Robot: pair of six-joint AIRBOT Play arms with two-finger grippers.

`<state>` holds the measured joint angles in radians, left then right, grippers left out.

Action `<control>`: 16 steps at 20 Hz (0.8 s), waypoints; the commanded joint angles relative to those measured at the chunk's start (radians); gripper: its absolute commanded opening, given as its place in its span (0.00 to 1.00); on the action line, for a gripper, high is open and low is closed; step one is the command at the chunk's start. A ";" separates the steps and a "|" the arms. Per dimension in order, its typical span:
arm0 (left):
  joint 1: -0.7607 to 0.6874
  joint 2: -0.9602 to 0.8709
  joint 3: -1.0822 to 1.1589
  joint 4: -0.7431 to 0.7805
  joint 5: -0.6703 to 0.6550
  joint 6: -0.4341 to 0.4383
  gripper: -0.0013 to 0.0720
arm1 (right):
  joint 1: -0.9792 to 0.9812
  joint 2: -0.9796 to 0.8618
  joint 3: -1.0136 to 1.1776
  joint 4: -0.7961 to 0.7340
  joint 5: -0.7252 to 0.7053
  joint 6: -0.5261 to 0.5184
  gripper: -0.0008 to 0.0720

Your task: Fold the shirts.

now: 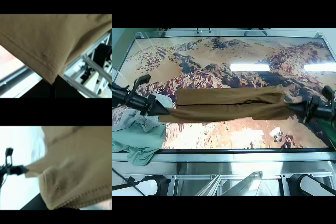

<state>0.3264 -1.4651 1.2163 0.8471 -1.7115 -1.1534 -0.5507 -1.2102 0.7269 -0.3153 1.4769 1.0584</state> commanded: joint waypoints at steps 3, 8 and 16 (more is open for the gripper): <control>0.000 -0.224 0.225 -0.039 0.105 -0.060 0.04 | 0.144 -0.229 0.208 0.074 -0.305 -0.092 0.04; -0.053 -0.501 0.433 -0.035 0.116 -0.061 0.03 | 0.208 -0.533 0.356 0.074 -0.381 -0.155 0.04; -0.112 -0.719 0.730 -0.035 0.050 -0.090 0.42 | 0.172 -0.633 0.400 0.060 -0.263 -0.327 0.52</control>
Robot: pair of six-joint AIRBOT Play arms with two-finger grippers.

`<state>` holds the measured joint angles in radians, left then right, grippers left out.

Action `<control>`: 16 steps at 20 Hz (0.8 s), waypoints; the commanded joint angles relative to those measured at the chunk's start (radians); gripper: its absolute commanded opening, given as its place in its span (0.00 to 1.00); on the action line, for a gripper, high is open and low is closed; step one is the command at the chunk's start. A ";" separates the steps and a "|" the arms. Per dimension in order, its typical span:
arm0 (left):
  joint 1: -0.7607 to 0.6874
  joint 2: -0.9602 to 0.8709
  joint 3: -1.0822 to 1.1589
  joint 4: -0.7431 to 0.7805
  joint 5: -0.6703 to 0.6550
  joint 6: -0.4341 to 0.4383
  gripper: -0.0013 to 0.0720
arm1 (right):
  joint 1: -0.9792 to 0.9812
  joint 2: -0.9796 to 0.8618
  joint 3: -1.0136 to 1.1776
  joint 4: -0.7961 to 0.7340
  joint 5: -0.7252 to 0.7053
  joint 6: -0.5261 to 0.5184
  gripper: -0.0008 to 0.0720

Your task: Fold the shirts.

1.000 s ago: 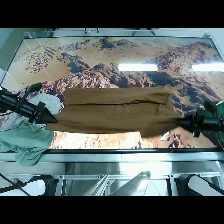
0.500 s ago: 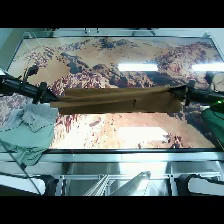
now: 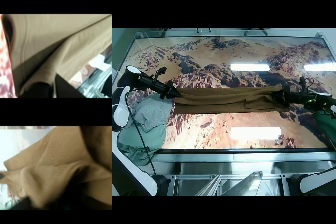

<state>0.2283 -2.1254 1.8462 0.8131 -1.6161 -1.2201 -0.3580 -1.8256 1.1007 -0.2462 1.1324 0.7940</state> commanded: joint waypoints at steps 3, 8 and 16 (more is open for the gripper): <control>0.006 -0.067 0.217 0.005 -0.122 -0.064 0.98 | -0.102 -0.018 0.132 -0.094 0.283 -0.039 0.55; 0.065 0.030 0.163 -0.035 -0.092 -0.113 0.98 | -0.190 -0.020 0.263 -0.341 0.190 0.110 0.96; -0.076 0.130 0.051 -0.106 -0.086 -0.104 0.24 | 0.006 -0.122 0.279 -0.397 0.172 0.208 0.79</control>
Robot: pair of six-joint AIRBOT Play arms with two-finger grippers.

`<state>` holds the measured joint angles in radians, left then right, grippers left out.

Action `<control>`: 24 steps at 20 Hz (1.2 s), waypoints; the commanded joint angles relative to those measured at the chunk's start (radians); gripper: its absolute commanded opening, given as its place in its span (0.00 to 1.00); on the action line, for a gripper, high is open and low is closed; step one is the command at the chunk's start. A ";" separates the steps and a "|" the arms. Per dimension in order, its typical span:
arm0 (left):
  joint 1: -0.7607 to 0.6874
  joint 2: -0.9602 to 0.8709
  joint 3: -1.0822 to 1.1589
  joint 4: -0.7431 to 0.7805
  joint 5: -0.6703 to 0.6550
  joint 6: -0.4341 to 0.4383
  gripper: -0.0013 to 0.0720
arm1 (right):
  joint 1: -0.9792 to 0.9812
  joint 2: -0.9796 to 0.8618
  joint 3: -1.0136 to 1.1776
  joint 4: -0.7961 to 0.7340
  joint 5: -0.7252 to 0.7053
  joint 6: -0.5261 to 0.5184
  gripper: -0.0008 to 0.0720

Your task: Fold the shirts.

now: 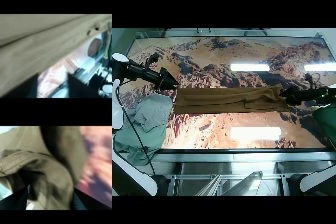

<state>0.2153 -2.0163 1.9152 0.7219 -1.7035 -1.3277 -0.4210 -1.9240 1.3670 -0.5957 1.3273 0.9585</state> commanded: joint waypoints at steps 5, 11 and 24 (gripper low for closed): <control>-0.256 0.021 -0.018 -0.001 0.069 0.015 0.01 | 0.121 -0.023 0.025 -0.045 -0.022 0.050 0.04; -0.519 -0.052 -0.016 0.259 0.278 -0.062 0.01 | 0.080 0.018 0.026 -0.045 0.063 0.052 0.04; -0.666 -0.214 0.179 -0.068 0.373 -0.092 0.04 | -0.020 0.284 0.026 -0.045 0.225 0.075 0.04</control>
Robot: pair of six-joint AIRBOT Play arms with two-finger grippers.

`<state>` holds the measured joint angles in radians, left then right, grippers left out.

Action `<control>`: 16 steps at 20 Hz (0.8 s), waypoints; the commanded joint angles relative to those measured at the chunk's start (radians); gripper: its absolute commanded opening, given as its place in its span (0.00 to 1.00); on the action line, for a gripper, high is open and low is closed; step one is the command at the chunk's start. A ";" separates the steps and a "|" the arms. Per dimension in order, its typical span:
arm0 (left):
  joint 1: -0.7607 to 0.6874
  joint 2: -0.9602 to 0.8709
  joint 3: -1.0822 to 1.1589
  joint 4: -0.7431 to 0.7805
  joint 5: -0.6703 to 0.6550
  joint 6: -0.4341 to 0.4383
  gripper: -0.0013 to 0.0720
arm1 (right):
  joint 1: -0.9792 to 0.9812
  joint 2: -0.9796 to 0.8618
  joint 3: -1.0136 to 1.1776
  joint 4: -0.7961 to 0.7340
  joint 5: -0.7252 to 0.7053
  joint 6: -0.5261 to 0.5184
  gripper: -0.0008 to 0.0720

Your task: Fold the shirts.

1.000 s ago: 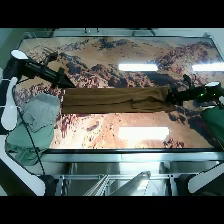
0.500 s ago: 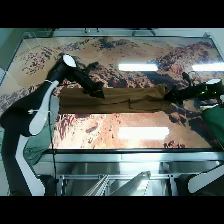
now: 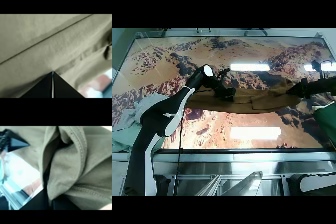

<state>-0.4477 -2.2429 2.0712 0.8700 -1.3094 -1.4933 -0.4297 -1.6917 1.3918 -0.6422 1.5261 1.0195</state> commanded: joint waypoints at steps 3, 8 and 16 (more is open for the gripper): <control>0.083 0.160 -0.043 -0.449 -0.119 0.203 0.03 | 0.025 0.124 0.001 0.022 0.004 0.072 0.04; 0.343 0.434 -0.198 -0.444 -0.248 0.261 0.04 | 0.365 0.157 0.049 0.141 -0.280 0.081 0.04; 0.591 0.642 -0.561 -0.445 -0.259 0.379 0.04 | 1.029 -0.376 0.536 0.121 -0.583 0.141 0.18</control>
<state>0.0761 -1.6516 1.6276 0.4305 -1.5585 -1.1580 0.4171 -1.8732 1.7542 -0.5243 1.0271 1.1336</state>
